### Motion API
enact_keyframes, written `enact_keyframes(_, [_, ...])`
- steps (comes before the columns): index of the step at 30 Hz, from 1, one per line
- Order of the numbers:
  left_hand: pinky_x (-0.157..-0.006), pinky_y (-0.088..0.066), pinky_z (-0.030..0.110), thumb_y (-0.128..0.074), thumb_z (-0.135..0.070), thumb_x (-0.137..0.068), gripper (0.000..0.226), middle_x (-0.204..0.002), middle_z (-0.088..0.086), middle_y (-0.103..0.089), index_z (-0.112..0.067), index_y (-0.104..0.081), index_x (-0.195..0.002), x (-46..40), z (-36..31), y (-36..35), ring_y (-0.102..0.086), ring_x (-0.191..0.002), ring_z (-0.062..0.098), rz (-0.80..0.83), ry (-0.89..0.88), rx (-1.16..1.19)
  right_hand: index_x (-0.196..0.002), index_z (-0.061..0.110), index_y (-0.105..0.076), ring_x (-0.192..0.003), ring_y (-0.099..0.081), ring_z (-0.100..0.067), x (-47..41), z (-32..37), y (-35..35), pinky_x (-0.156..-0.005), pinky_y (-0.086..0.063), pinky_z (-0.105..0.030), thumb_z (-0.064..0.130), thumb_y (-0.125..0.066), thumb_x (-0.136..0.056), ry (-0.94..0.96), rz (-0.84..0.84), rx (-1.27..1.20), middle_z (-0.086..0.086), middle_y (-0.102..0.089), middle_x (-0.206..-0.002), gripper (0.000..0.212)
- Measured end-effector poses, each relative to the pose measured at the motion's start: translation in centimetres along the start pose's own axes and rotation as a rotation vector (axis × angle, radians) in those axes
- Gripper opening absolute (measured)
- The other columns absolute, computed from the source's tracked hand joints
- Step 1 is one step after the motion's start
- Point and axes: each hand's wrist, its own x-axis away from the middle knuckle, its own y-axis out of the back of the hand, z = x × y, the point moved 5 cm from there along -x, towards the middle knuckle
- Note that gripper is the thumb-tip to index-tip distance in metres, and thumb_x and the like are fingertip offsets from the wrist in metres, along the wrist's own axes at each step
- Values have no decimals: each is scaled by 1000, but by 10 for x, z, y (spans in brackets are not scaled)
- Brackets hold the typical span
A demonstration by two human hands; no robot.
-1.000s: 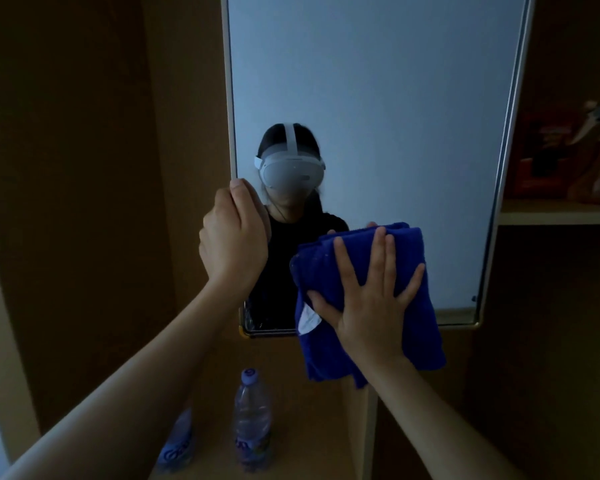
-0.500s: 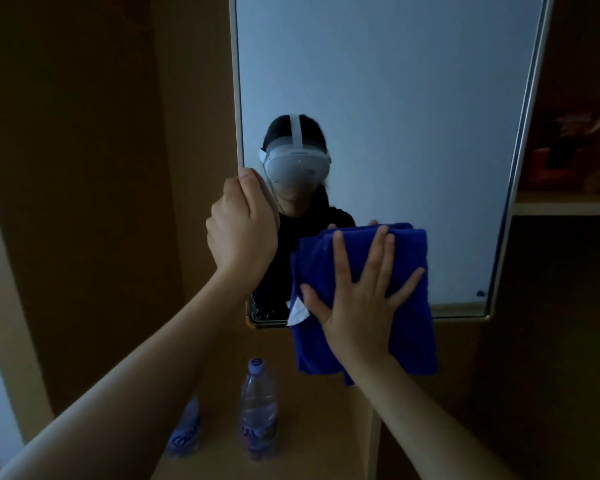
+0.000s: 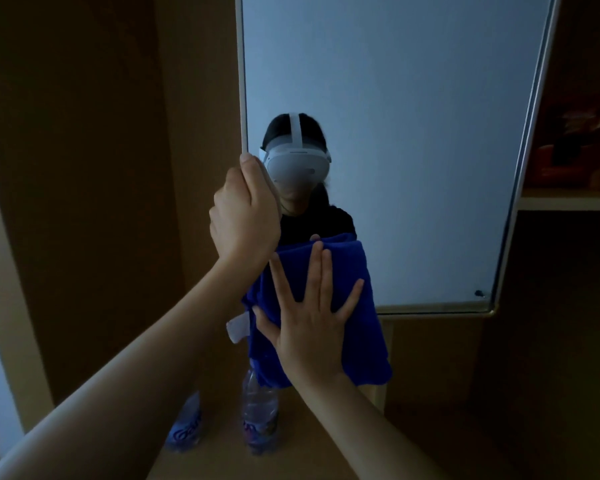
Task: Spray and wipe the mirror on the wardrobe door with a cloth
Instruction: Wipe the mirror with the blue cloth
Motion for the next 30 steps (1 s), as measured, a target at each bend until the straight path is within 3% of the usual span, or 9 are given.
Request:
enact_keyframes(6, [-84,-52,44,-17,-50,-103,56,-86,-1,-64,-17,-62,-96,0,1,0,-63,-85,17,-14,-3,8,-154,34,-9,-149,-1,-32,0,-14,2,-112,4,-67,65,-34,-89,27,22,-8,-17,-8,-161,76])
enact_keyframes(16, [-78,-39,33,-16,-46,-104,54,-88,-3,-58,-16,-60,-100,2,3,-2,-55,-85,17,-53,2,-45,-154,30,-12,-148,-1,-36,12,-123,12,-109,0,-71,67,-35,-88,-141,8,28,-21,-3,-160,78])
enact_keyframes(20, [-77,-33,31,-16,-44,-105,49,-86,-4,-55,-18,-57,-98,5,1,-1,-49,-83,16,-49,4,-84,-154,30,-11,-148,-1,-37,8,-104,12,-108,1,-72,69,-34,-88,-207,9,-7,-22,-2,-159,80])
enact_keyframes(30, [-75,-40,32,-17,-47,-104,53,-86,-5,-59,-18,-61,-103,4,2,-2,-59,-85,17,-39,-13,-45,-155,33,-9,-149,2,-34,0,-2,5,-109,6,-69,69,-36,-88,-28,81,-40,-20,-4,-161,80])
